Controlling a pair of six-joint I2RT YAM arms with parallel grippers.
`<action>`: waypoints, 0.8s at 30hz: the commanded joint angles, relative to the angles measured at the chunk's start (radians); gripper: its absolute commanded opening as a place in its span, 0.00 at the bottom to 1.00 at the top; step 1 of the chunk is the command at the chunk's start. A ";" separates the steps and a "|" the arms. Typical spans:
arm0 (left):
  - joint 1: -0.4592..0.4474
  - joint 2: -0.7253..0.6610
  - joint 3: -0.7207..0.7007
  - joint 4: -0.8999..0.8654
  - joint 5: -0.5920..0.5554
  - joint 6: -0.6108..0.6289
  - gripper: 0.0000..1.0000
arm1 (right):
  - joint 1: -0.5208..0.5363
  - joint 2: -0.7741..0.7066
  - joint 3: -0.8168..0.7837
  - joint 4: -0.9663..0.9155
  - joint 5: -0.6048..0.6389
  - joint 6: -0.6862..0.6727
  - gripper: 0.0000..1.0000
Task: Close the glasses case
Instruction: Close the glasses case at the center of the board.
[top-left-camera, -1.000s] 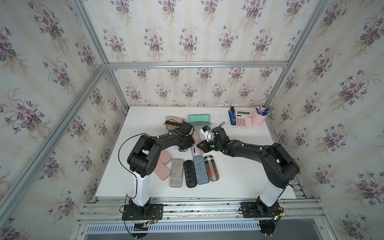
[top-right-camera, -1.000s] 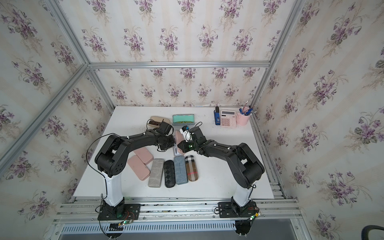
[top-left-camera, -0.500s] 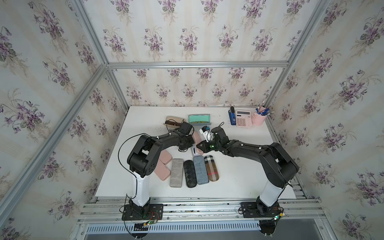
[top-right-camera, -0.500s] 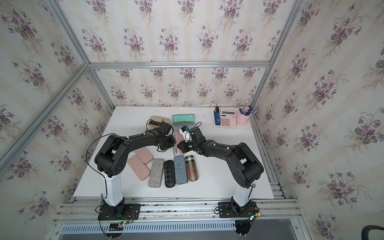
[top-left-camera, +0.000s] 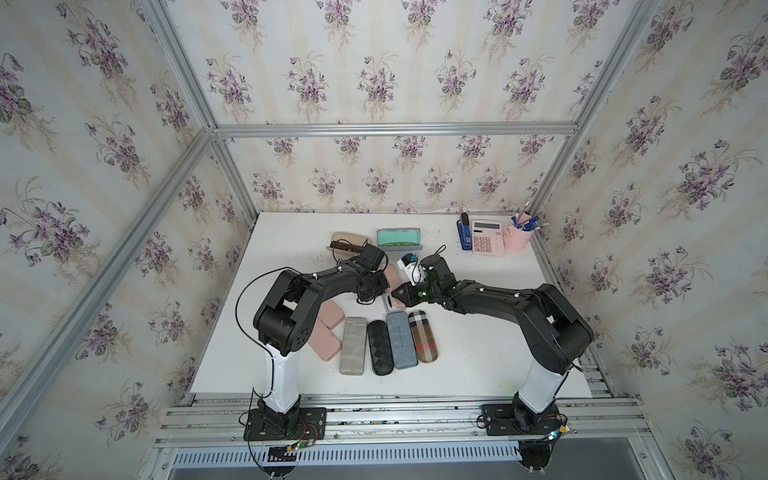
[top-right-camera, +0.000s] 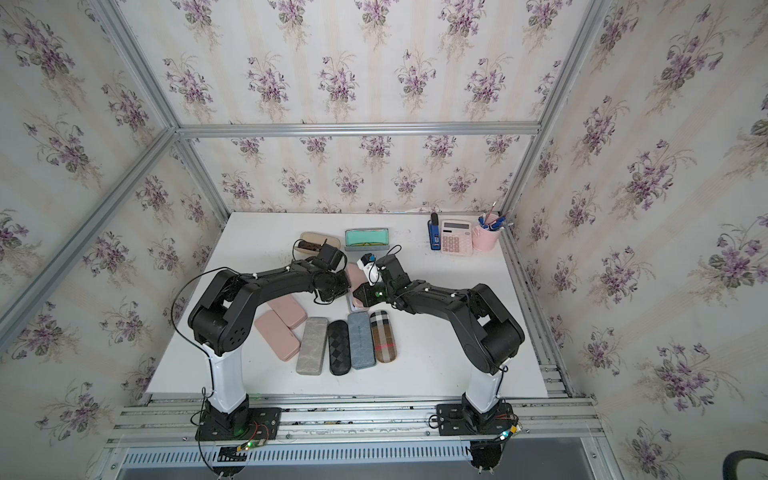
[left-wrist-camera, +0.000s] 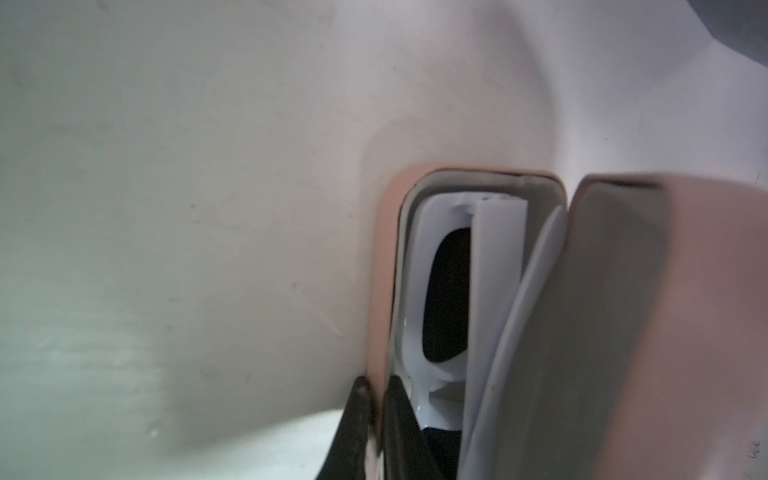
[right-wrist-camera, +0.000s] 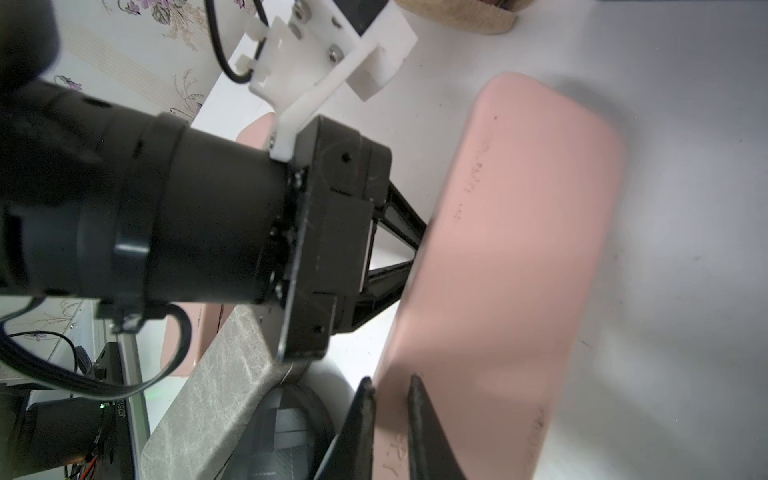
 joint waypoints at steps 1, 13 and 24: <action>-0.001 -0.014 -0.002 0.023 0.021 -0.001 0.11 | 0.001 0.010 -0.003 -0.041 0.010 -0.002 0.16; 0.000 -0.023 -0.001 0.023 0.021 0.001 0.11 | 0.005 0.016 -0.004 -0.038 0.012 -0.001 0.16; -0.001 -0.071 -0.051 0.080 0.036 -0.008 0.40 | 0.010 0.031 -0.009 -0.033 0.021 -0.001 0.17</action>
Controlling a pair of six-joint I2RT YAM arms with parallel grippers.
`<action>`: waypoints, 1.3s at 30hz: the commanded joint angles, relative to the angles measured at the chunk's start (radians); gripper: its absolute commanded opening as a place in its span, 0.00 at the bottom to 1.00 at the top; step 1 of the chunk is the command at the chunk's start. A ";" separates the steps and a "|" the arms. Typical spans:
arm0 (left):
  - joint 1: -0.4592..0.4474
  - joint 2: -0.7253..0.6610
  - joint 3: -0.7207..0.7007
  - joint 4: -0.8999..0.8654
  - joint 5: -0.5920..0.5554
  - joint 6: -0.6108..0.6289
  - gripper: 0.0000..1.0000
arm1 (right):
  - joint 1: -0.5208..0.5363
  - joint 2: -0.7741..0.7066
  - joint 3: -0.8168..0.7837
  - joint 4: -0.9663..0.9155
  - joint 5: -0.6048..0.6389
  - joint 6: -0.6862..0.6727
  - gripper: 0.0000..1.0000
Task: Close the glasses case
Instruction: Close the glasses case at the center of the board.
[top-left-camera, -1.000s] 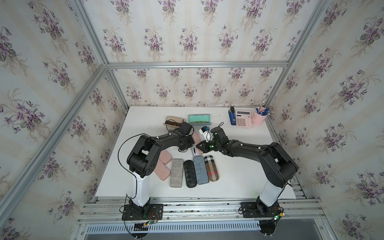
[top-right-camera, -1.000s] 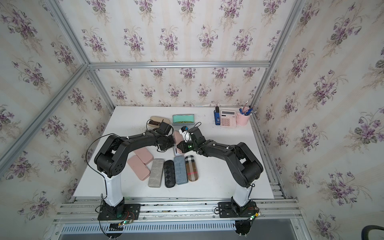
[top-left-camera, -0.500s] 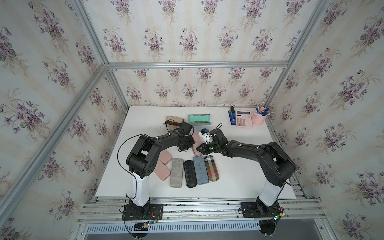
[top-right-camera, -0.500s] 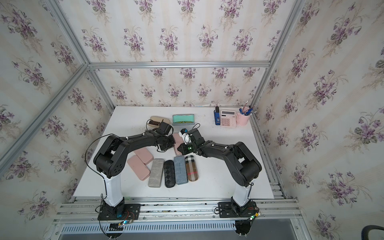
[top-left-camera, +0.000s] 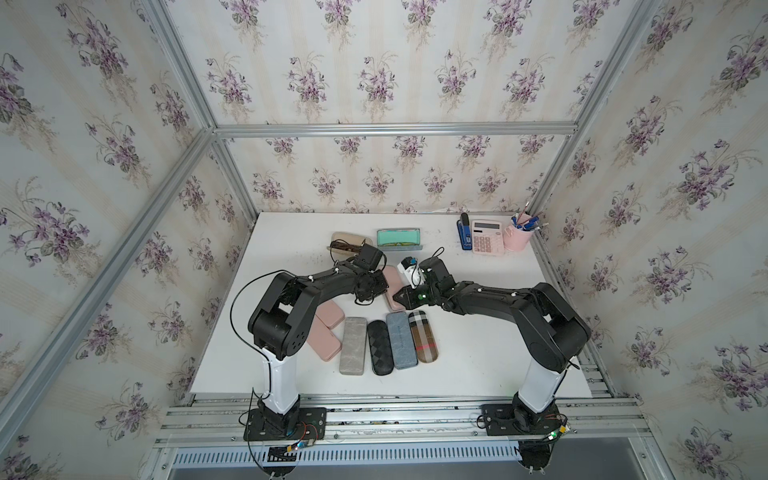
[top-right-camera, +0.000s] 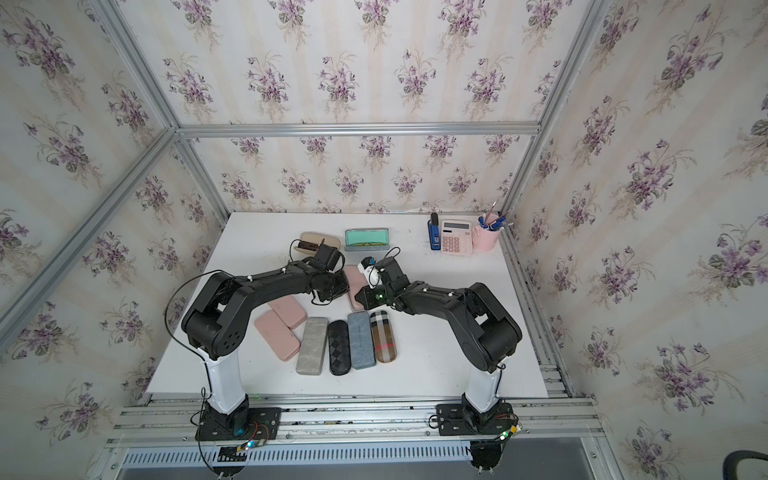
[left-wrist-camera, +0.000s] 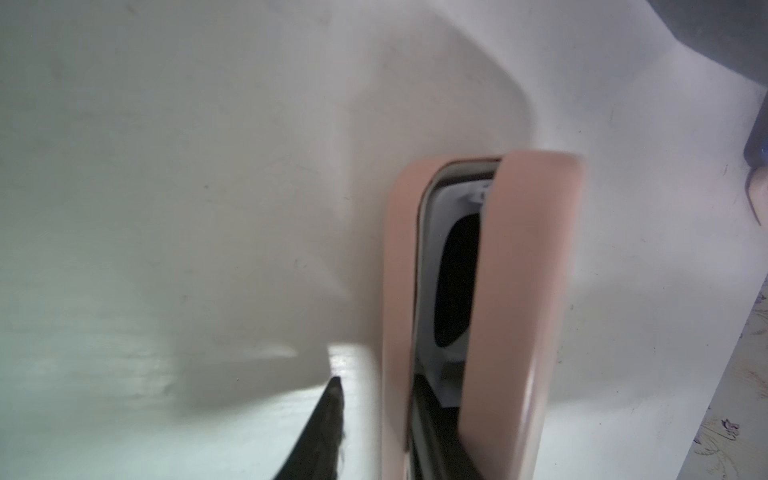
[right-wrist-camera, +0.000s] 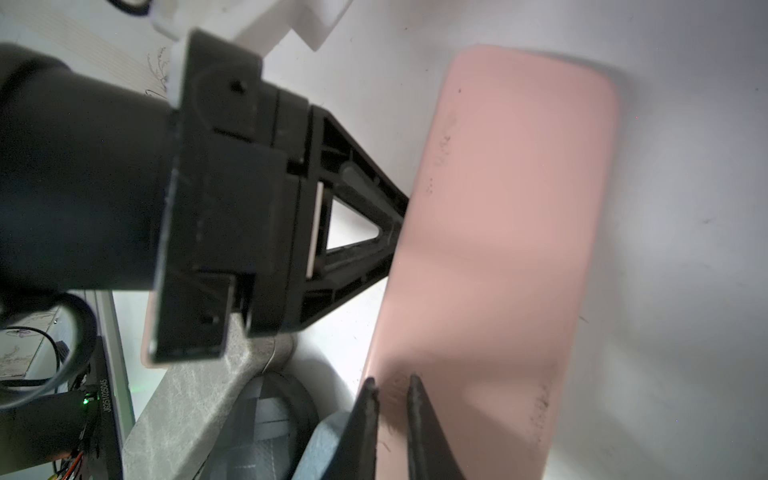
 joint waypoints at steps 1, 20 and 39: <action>-0.003 -0.023 -0.016 0.076 0.032 -0.010 0.43 | 0.005 0.014 -0.003 -0.023 0.009 -0.003 0.17; -0.015 -0.122 -0.197 0.376 0.051 -0.044 0.78 | 0.034 0.034 0.011 -0.033 0.039 -0.001 0.26; -0.016 -0.210 -0.287 0.456 0.017 -0.043 0.86 | 0.065 -0.004 0.031 -0.065 0.187 0.020 0.35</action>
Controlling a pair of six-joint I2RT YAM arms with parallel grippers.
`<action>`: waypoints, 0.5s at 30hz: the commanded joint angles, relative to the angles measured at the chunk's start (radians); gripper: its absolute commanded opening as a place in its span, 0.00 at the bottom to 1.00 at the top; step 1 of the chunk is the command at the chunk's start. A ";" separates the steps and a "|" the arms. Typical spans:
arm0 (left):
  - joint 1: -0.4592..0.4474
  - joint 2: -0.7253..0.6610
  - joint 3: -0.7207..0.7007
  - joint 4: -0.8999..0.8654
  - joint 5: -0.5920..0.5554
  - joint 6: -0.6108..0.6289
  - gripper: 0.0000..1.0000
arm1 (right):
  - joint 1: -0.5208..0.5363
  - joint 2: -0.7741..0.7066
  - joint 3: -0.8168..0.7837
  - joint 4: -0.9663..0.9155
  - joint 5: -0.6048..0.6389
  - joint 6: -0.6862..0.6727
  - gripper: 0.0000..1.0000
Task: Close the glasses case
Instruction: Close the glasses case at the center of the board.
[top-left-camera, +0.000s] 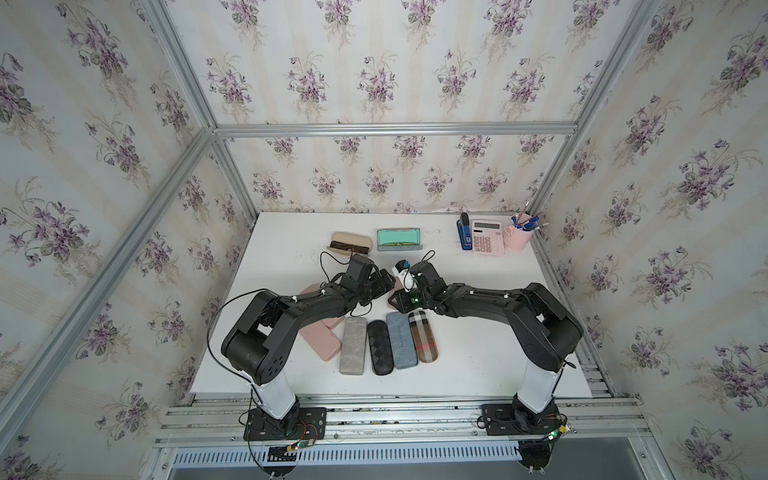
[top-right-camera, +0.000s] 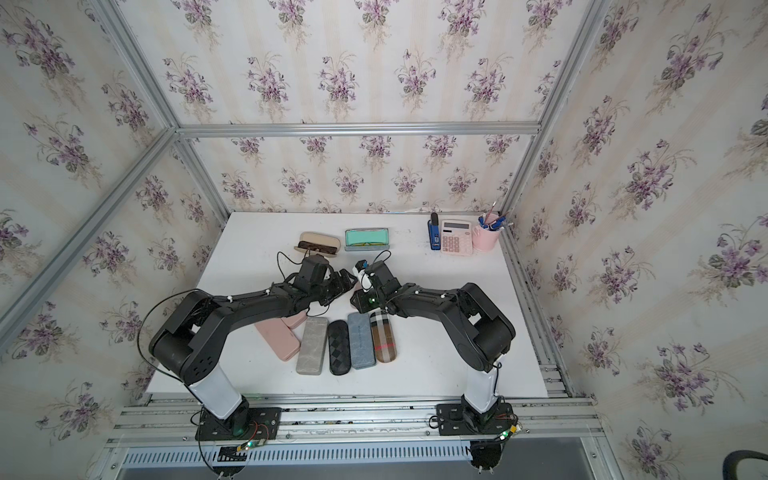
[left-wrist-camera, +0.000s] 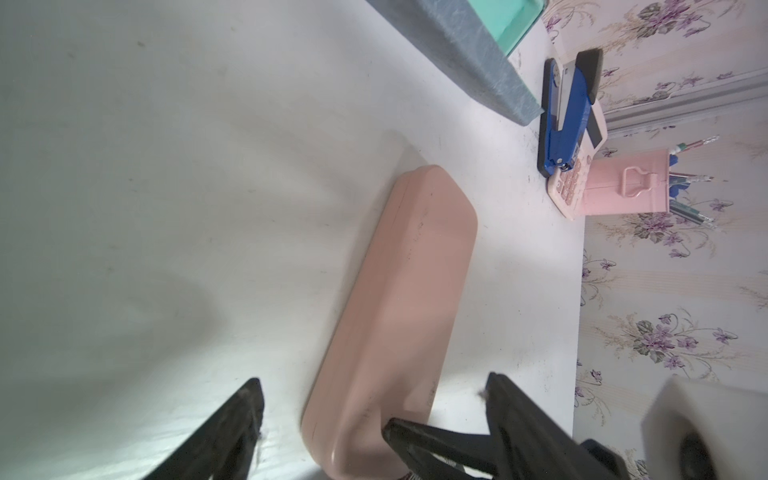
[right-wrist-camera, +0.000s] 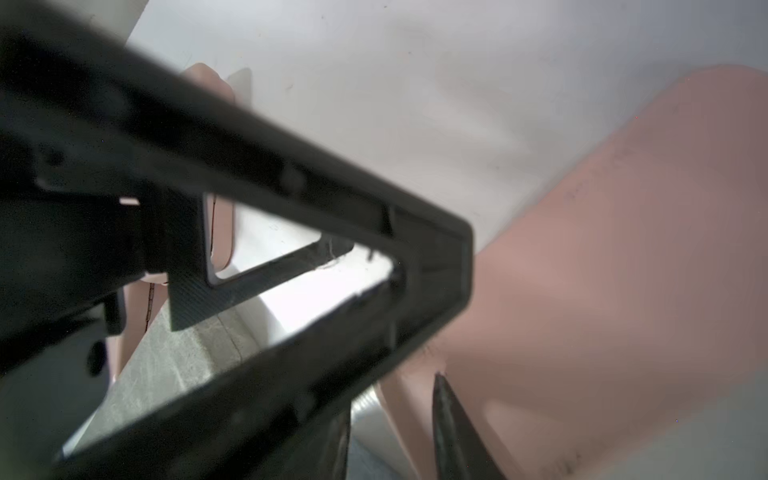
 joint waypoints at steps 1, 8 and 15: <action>0.002 -0.010 0.014 -0.001 -0.016 0.012 0.86 | 0.001 -0.032 -0.003 -0.009 0.032 0.020 0.35; 0.021 -0.058 0.008 -0.021 -0.017 0.031 0.87 | -0.005 -0.097 0.006 -0.054 0.116 0.060 0.40; 0.071 -0.016 0.151 -0.275 -0.010 0.114 0.97 | -0.068 -0.142 -0.026 -0.101 0.158 0.134 0.47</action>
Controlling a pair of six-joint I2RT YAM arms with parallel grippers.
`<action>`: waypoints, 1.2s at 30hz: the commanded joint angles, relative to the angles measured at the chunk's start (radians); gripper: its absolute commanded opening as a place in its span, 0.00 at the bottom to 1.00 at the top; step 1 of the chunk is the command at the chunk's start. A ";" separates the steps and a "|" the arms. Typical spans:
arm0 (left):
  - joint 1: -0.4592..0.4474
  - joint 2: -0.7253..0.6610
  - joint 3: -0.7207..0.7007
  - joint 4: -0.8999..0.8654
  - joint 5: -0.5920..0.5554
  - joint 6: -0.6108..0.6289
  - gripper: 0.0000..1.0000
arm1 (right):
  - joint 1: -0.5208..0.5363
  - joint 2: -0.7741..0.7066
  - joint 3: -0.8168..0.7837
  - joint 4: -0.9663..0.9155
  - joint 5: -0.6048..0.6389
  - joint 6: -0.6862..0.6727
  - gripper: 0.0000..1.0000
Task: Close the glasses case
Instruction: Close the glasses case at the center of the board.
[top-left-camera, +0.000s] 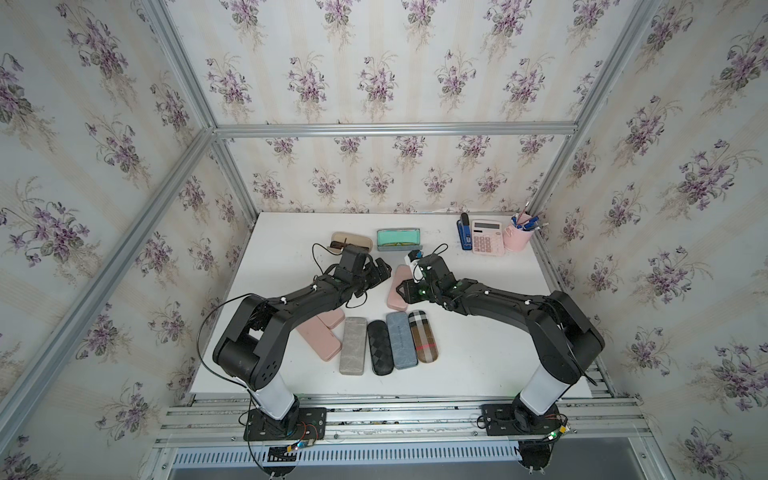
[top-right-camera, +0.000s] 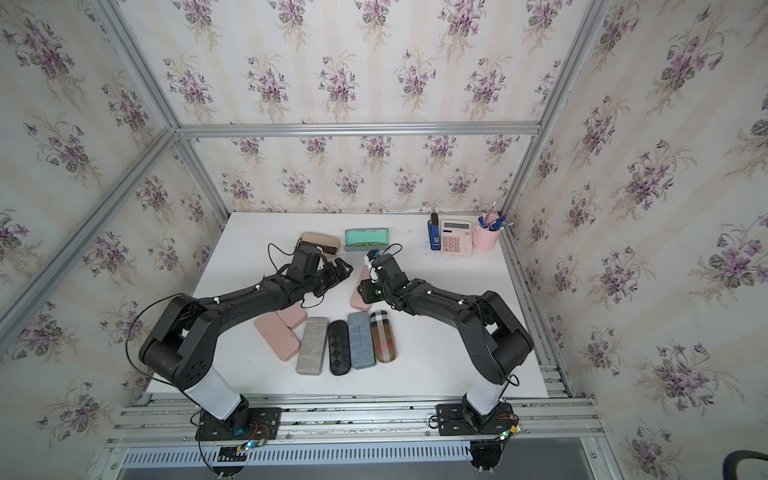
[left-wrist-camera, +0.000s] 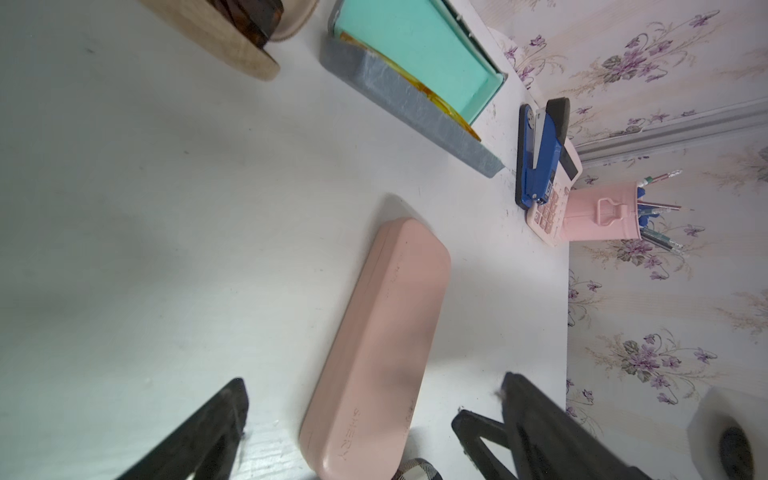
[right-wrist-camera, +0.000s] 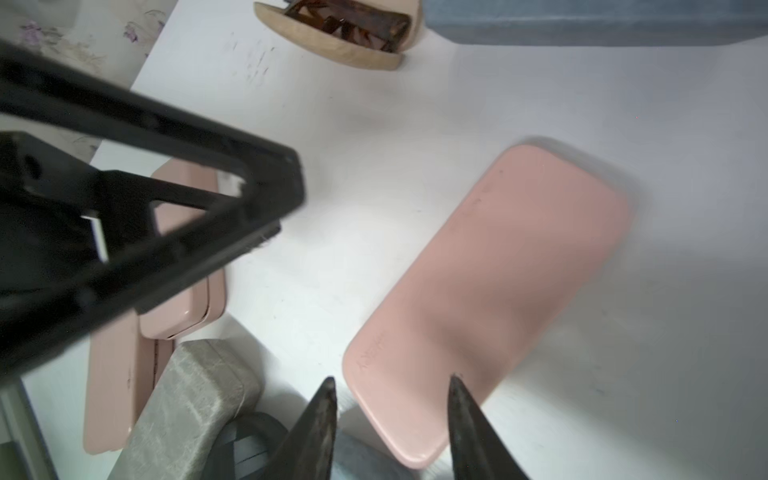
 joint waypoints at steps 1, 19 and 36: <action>0.014 0.046 0.097 -0.195 0.006 0.079 0.97 | -0.034 -0.019 -0.026 -0.026 0.027 0.055 0.48; 0.066 0.162 0.234 -0.333 0.045 0.140 0.88 | -0.235 0.117 0.100 -0.021 -0.078 -0.018 0.50; 0.083 0.425 0.621 -0.397 0.082 0.079 0.87 | -0.366 0.445 0.512 -0.025 -0.266 0.038 0.51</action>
